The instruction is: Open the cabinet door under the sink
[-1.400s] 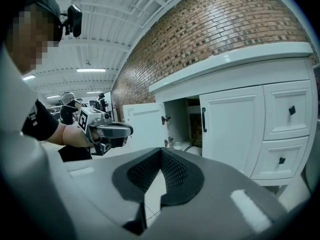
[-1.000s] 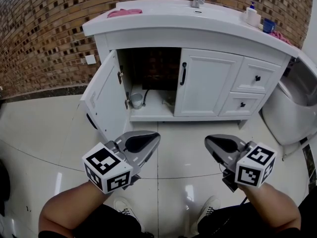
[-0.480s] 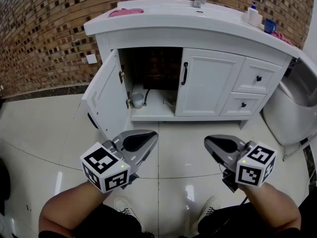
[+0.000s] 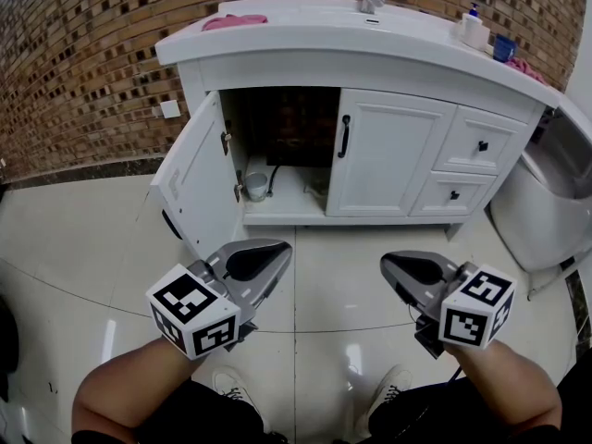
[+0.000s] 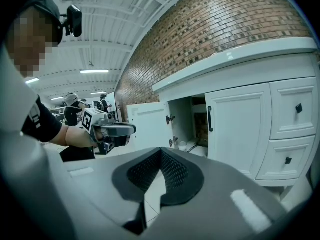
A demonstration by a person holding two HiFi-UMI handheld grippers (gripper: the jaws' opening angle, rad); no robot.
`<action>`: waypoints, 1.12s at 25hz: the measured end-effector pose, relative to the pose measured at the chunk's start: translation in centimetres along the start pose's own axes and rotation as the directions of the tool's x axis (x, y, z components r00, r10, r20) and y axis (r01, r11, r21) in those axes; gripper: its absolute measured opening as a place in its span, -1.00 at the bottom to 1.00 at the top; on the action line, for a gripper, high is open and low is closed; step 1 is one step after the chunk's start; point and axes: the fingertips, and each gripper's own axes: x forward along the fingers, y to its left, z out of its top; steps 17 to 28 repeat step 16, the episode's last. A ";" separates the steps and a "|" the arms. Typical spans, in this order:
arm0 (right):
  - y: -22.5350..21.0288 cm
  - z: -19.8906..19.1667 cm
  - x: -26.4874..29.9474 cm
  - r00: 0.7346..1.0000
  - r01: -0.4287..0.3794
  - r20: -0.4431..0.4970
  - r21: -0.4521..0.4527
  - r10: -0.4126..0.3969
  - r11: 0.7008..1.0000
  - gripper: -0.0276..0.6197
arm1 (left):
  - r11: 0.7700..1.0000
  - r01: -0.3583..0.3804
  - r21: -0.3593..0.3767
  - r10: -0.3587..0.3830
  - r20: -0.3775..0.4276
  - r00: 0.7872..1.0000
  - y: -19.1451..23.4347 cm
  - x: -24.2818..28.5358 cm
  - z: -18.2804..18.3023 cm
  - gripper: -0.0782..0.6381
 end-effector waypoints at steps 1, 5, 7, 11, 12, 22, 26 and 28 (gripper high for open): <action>0.0 0.0 0.0 1.000 0.000 0.000 -0.001 0.000 1.000 -0.90 | 1.000 0.002 0.001 -0.002 0.000 1.000 0.0 0.0 0.0 -0.76; 0.1 0.0 0.0 1.000 -0.003 0.000 -0.001 0.003 1.000 -0.90 | 1.000 0.001 0.000 -0.001 0.001 1.000 0.0 0.0 0.1 -0.76; 0.2 0.1 0.0 1.000 -0.005 0.001 -0.002 0.005 1.000 -0.90 | 1.000 -0.003 -0.002 0.003 0.001 1.000 0.1 -0.1 0.1 -0.76; 0.2 0.1 0.0 1.000 -0.004 0.001 -0.004 0.004 1.000 -0.90 | 1.000 0.001 0.001 -0.001 0.002 1.000 0.1 -0.1 0.0 -0.76; 0.2 0.1 0.0 1.000 -0.004 0.000 -0.004 0.004 1.000 -0.90 | 1.000 0.001 0.000 -0.001 0.002 1.000 0.1 -0.1 0.1 -0.76; 0.3 0.0 0.1 1.000 -0.006 -0.002 -0.005 0.006 1.000 -0.90 | 1.000 0.005 0.003 -0.005 0.003 1.000 0.2 -0.1 0.0 -0.76; 0.3 0.0 0.1 1.000 -0.006 -0.002 -0.005 0.006 1.000 -0.90 | 1.000 0.005 0.003 -0.005 0.003 1.000 0.2 -0.1 0.0 -0.76; 0.3 0.0 0.1 1.000 -0.006 -0.002 -0.005 0.006 1.000 -0.90 | 1.000 0.005 0.003 -0.005 0.003 1.000 0.2 -0.1 0.0 -0.76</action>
